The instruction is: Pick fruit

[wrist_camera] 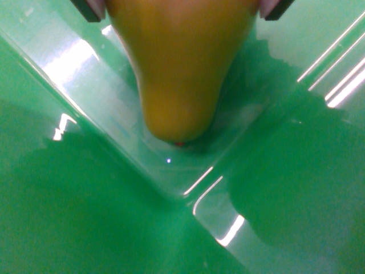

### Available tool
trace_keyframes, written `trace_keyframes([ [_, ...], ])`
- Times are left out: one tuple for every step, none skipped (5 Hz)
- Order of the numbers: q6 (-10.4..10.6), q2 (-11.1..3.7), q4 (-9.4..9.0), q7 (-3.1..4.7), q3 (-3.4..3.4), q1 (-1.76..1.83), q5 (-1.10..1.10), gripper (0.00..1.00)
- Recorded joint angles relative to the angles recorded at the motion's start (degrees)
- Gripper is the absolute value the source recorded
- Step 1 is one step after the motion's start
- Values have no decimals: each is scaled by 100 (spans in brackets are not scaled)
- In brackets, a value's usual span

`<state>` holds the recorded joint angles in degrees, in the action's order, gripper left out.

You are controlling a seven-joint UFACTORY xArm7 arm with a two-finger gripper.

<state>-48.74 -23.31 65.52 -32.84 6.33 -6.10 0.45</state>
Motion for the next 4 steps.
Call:
trace_keyframes([
  [0, 0, 0, 0, 0, 0, 0, 100],
  [-26, 8, 19, 0, 1, 0, -1, 100],
  [-26, 8, 19, 0, 1, 0, -1, 100],
  [-93, 27, 66, 0, 2, 1, -3, 100],
])
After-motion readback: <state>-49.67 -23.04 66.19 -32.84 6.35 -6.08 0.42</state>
